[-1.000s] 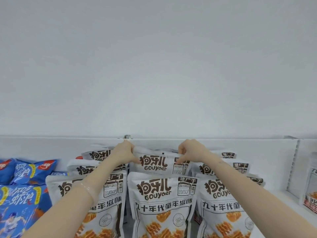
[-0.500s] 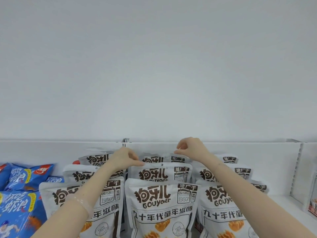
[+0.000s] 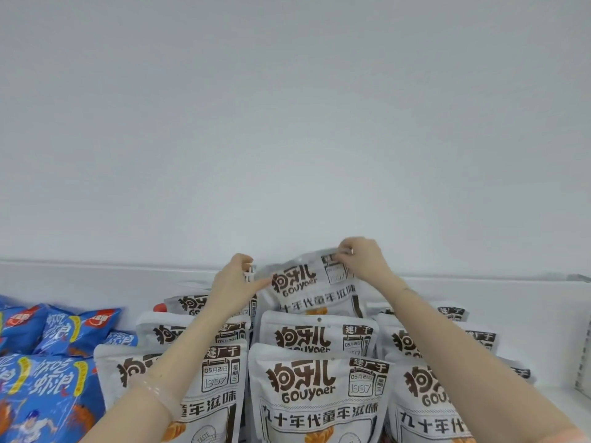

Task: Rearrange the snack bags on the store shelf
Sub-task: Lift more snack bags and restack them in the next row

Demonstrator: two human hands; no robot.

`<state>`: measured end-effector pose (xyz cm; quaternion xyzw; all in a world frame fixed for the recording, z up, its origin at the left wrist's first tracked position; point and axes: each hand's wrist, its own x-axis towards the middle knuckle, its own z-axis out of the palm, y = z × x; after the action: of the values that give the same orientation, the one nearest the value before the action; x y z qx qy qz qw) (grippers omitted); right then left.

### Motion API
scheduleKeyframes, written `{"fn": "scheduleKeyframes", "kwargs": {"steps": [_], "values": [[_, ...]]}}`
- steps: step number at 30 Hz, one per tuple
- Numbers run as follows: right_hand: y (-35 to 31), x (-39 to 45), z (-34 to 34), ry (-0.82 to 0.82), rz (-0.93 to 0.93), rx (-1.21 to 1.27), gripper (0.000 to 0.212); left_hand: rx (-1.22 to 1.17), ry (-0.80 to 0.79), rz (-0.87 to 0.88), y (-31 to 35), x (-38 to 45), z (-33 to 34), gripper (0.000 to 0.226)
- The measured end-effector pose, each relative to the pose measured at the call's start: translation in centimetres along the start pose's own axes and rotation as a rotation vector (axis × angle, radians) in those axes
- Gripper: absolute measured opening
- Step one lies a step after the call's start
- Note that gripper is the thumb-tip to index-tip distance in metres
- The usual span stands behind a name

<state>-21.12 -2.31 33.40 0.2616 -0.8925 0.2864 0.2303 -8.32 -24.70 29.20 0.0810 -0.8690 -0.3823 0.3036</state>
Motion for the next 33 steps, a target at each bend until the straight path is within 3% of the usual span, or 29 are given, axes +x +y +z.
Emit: {"fn": "scheduleKeyframes", "kwargs": {"steps": [2, 6, 12, 14, 16, 18, 20, 23, 33], "values": [[-1.1, -0.1, -2.9, 0.162, -0.056, 0.053, 0.019, -0.042, 0.036, -0.027, 0.3, 0.3, -0.2, 0.073], [-2.1, -0.3, -8.3, 0.495, -0.047, 0.211, 0.02, -0.13, -0.048, 0.018, 1.8, 0.8, -0.4, 0.073], [-4.1, -1.0, -12.8, 0.666, -0.039, 0.351, 0.03, -0.465, -0.034, 0.216, 6.4, 0.5, -0.6, 0.017], [-4.5, -1.2, -13.5, 0.68, -0.014, 0.433, 0.026, -0.519, 0.079, 0.219, 7.2, 0.4, -0.6, 0.017], [-4.4, -1.2, -13.8, 0.632, 0.032, 0.66, 0.012, -0.528, 0.202, 0.203, 7.5, 0.5, -0.6, 0.028], [-4.1, -1.6, -13.5, 0.478, 0.07, 0.903, 0.021, -0.583, 0.278, 0.147, 7.5, 0.6, -0.9, 0.029], [-3.8, -2.5, -12.6, 0.283, 0.102, 0.921, 0.032, -0.665, 0.267, 0.087, 7.3, 0.6, -1.3, 0.029], [-3.8, -4.1, -10.7, 0.108, 0.1, 0.913, 0.026, -0.708, 0.211, 0.051, 6.7, 0.4, -1.6, 0.025], [-3.5, -5.3, -9.8, 0.106, 0.099, 1.046, 0.023, -0.837, 0.058, -0.003, 6.7, -1.6, -3.5, 0.015]]}}
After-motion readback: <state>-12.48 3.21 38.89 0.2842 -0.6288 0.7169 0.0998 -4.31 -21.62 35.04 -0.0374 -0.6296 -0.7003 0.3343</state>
